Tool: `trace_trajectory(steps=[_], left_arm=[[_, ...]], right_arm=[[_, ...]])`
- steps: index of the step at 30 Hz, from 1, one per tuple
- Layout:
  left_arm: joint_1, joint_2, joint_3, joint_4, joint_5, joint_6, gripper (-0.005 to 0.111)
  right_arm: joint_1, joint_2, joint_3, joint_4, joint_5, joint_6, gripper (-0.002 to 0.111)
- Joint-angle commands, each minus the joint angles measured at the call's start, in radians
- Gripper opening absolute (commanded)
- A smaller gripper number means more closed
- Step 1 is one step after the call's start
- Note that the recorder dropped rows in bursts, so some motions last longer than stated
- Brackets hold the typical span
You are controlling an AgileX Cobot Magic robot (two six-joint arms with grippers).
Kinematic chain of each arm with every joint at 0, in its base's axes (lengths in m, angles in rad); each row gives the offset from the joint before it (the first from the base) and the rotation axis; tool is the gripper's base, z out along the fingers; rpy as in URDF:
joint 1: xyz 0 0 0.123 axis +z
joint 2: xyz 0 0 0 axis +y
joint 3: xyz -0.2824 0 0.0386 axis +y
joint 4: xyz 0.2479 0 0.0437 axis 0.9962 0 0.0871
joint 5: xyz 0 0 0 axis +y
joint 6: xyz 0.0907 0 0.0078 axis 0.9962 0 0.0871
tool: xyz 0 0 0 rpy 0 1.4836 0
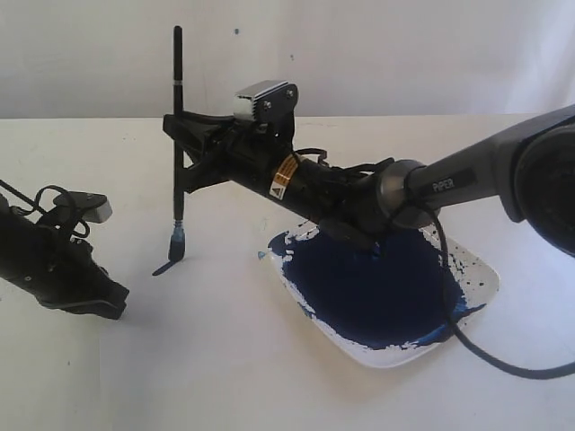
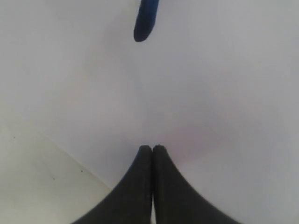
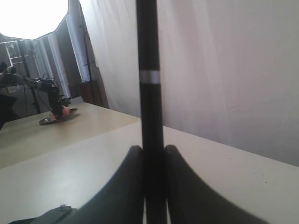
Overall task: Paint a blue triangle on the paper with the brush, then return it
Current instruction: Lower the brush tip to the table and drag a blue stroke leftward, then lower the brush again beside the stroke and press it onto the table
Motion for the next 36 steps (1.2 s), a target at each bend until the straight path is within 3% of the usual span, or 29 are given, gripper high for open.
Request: trace_trajectory(steps=[1,11,26,32,36], left_arm=[[-0.001,-0.002,0.009,-0.011,0.015,0.002,0.0],[-0.001,-0.002,0.009,-0.011,0.015,0.005,0.0],[-0.001,-0.002,0.009,-0.011,0.015,0.005,0.0],[-0.001,-0.002,0.009,-0.011,0.015,0.005,0.0],[-0.001,-0.002,0.009,-0.011,0.015,0.005,0.0]], right_arm=[[-0.043,-0.001,-0.007,-0.003,-0.012,-0.011,0.003],[-0.12,-0.012,-0.007,-0.009,-0.012,-0.009,0.003],[-0.128,-0.077,-0.007,-0.106,-0.069,-0.005,0.001],[-0.061,-0.2,-0.005,-0.119,0.173,0.006,0.0],[0.04,-0.269,-0.005,0.022,0.426,-0.024,0.0]])
